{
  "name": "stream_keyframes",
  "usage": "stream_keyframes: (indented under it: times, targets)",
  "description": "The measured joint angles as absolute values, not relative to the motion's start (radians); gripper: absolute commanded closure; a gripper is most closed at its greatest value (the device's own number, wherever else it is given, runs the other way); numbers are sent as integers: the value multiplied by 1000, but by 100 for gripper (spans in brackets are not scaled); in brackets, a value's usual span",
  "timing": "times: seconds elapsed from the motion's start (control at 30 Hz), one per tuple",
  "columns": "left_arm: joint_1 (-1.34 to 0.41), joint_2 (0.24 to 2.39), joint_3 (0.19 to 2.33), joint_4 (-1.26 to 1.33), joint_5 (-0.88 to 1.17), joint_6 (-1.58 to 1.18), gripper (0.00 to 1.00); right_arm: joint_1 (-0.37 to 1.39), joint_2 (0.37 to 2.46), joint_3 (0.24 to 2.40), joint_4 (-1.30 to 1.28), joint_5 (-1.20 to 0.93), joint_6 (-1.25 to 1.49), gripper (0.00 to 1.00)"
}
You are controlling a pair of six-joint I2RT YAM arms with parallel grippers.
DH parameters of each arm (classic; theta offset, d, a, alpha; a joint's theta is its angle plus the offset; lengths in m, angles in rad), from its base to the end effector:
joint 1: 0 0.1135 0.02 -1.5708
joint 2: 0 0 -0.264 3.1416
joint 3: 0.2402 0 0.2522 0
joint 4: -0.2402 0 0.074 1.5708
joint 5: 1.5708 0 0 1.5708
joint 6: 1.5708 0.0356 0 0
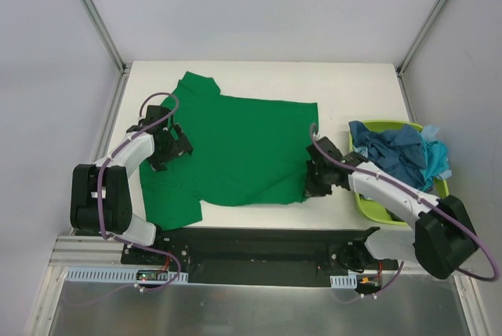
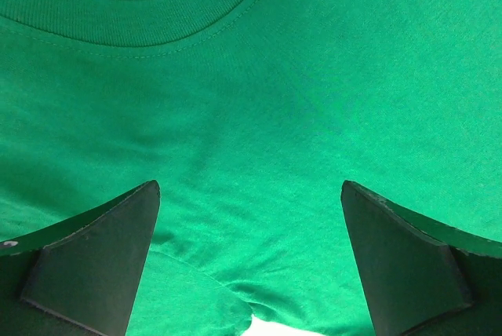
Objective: Fold and stack the t-shirts
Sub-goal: Flatten out the tshirt
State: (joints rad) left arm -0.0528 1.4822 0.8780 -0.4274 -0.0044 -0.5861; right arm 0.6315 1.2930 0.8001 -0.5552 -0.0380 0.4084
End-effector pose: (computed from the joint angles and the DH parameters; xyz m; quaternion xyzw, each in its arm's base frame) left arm 0.2882 -0.0151 0.1926 -0.2545 0.9297 -0.0816 0.2535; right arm 0.1982 0.1466 0.2094 -0.1124 0.9593 0.1443 0.2151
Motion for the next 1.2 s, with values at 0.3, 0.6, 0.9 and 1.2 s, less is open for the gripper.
stream_keyframes:
  times: [0.3,0.6,0.9,1.2]
  targets:
    - [-53,1432,878,-432,-4,-586,1,632,1075,649,-691,11,461,15]
    - [-53,1419,892,-443,30,-584,1,632,1162,769,-622,36,385,4]
    - [-47,1623,1092,-458,47,-579,1,549,1663,1143,-545,-24,244,3]
    - [-10,1906,1350,-489,43,-563,1,363,2011,1457,-580,-165,168,2]
